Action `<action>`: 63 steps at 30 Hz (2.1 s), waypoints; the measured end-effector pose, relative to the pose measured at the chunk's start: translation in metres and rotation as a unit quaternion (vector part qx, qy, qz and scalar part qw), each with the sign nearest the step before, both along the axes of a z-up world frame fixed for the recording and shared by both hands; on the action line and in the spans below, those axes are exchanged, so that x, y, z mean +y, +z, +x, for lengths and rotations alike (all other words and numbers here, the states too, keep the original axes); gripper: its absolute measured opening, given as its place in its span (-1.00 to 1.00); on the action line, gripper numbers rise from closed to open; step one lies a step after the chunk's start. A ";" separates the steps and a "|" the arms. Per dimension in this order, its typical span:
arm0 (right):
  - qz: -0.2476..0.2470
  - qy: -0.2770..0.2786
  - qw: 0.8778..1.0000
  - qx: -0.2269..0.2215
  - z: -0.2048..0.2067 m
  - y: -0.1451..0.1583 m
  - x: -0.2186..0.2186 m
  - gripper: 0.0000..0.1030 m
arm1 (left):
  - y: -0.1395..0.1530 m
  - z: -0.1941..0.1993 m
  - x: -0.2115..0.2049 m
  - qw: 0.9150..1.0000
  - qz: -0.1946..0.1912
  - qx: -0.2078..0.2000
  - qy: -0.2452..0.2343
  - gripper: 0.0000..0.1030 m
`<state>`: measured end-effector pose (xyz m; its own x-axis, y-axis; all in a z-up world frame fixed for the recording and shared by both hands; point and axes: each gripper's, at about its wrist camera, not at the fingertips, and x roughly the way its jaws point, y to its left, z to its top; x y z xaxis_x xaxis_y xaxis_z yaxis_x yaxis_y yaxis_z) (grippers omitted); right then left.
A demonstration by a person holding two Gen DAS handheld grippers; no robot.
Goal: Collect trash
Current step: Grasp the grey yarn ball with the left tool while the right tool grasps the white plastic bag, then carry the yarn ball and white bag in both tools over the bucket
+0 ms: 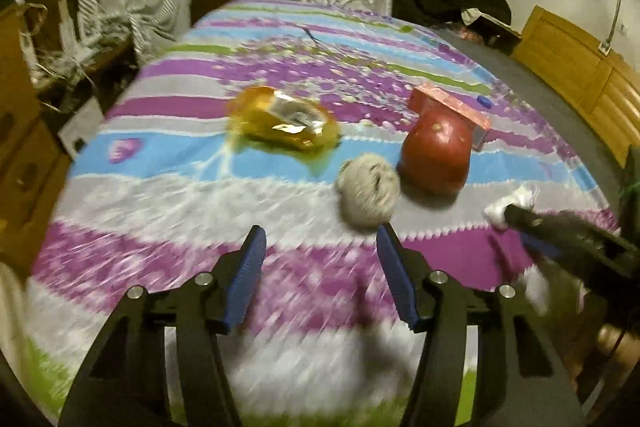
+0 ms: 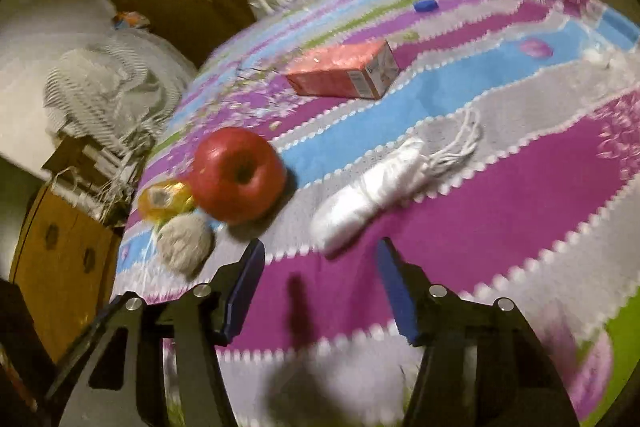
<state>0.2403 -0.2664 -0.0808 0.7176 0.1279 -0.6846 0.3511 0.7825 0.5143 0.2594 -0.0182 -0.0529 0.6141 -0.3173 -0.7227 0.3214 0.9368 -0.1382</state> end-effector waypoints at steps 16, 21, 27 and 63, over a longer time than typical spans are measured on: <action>0.011 0.025 1.000 -0.014 0.017 0.002 -0.015 -0.53 | -0.017 0.011 -0.005 0.998 -0.023 0.051 -0.024 -0.46; -0.073 0.211 0.975 0.003 -0.015 0.035 0.011 -0.53 | 0.001 -0.053 0.054 0.998 0.001 0.064 -0.021 -0.46; -0.239 0.372 0.893 0.083 -0.052 0.040 0.049 -0.52 | -0.001 -0.085 0.090 0.996 0.035 0.076 -0.003 -0.40; -0.151 0.087 0.985 -0.013 -0.107 0.012 0.018 -0.48 | -0.001 -0.106 0.083 0.995 0.060 -0.029 0.072 -0.48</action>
<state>0.1330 -0.2483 -0.0685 0.7209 0.0437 -0.6916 0.1876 0.9484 0.2555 0.1534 0.0650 -0.0543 0.6882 -0.1373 -0.7124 0.1877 0.9822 -0.0080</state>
